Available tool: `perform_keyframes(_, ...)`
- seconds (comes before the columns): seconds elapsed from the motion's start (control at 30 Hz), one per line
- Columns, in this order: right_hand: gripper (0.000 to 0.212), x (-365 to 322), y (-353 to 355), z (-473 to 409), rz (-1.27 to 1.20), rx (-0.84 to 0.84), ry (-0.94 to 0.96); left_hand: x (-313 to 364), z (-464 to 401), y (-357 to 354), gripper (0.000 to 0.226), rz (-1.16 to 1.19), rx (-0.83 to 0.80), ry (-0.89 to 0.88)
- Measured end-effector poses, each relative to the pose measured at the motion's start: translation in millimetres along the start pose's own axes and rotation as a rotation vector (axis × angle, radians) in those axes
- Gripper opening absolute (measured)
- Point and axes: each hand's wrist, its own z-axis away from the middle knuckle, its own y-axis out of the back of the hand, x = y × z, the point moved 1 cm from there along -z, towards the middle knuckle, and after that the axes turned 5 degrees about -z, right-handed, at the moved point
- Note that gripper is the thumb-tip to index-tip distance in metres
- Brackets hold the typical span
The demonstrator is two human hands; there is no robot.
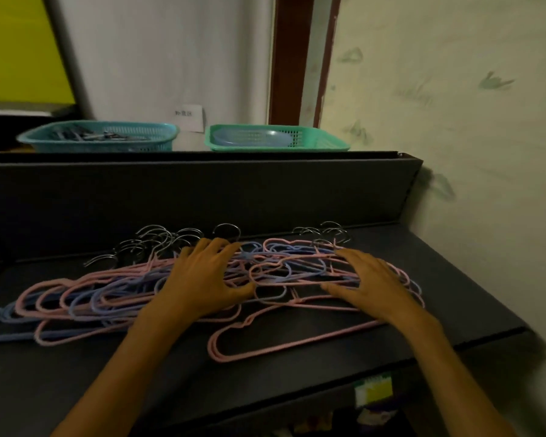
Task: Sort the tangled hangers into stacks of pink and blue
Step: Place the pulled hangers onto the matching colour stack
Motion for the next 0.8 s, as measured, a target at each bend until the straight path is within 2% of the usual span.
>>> perform_keyframes(0.17,0.092,10.3,3.6,-31.9,0.009,-0.180,0.131,12.1,9.2,-7.5,0.104,-0.010,-0.009,0.134)
perform_keyframes(0.33,0.093,17.6,0.3,-52.1,-0.061,-0.277,0.194,19.9,8.3,-11.7,0.086,0.002,0.001,0.196)
perform_keyframes(0.5,0.090,32.0,5.4,-60.1,-0.083,-0.232,0.247,25.3,-0.2,-16.5,0.087,-0.003,0.015,0.219)
perform_keyframes(0.8,0.097,54.3,16.3,-63.1,-0.137,-0.082,0.234,33.4,-7.8,-22.3,0.087,-0.041,0.025,0.205)
